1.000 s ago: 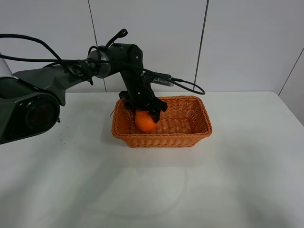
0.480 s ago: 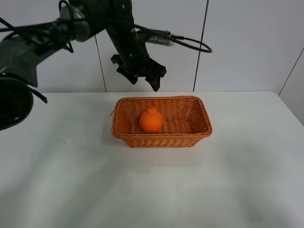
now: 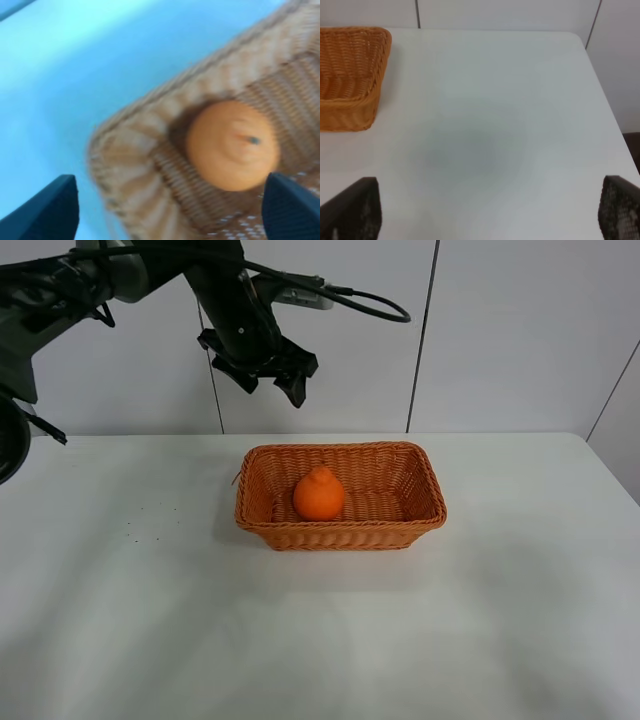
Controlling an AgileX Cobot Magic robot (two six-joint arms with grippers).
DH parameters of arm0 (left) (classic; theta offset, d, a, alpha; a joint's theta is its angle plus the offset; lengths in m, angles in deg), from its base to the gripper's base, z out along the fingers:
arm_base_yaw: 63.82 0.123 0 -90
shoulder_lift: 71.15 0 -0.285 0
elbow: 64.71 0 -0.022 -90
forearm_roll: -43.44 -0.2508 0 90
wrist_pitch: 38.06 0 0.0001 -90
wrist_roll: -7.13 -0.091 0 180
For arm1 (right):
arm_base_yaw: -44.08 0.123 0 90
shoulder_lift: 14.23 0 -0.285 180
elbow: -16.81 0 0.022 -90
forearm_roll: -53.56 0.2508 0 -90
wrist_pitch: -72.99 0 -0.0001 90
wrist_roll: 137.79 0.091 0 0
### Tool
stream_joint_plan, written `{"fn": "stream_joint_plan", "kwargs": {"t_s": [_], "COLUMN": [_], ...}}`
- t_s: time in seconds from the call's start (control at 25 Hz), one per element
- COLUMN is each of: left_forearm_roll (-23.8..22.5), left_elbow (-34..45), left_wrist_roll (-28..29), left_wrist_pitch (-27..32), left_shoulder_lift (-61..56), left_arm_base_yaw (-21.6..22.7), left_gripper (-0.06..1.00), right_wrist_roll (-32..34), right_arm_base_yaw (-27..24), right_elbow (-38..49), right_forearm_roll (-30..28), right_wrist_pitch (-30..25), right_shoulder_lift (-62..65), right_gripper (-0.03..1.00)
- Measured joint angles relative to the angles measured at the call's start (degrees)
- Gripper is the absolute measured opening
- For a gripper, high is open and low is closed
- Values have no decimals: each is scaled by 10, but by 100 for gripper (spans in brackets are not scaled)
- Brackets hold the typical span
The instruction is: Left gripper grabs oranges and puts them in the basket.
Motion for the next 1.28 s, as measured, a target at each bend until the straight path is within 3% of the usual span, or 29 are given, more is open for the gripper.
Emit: {"fn": "stream_joint_plan", "kwargs": {"t_s": [0.44, 0.64, 0.88, 1.28], "left_forearm_roll": [-3, -5, -2, -5], "left_elbow": [1, 1, 16, 141], "left_wrist_roll": [0, 0, 0, 6], "left_wrist_pitch": [-7, -7, -2, 0], "left_shoulder_lift": [18, 18, 17, -74], "left_arm_base_yaw": [193, 252, 264, 262], "left_gripper": [85, 85, 85, 85], "right_wrist_roll": [0, 0, 0, 0], "right_arm_base_yaw": [0, 0, 0, 0], "right_elbow": [0, 0, 0, 0], "right_forearm_roll": [0, 0, 0, 0], "right_wrist_pitch": [0, 0, 0, 0], "right_shoulder_lift": [0, 0, 0, 0], "right_gripper": [69, 69, 69, 69]}}
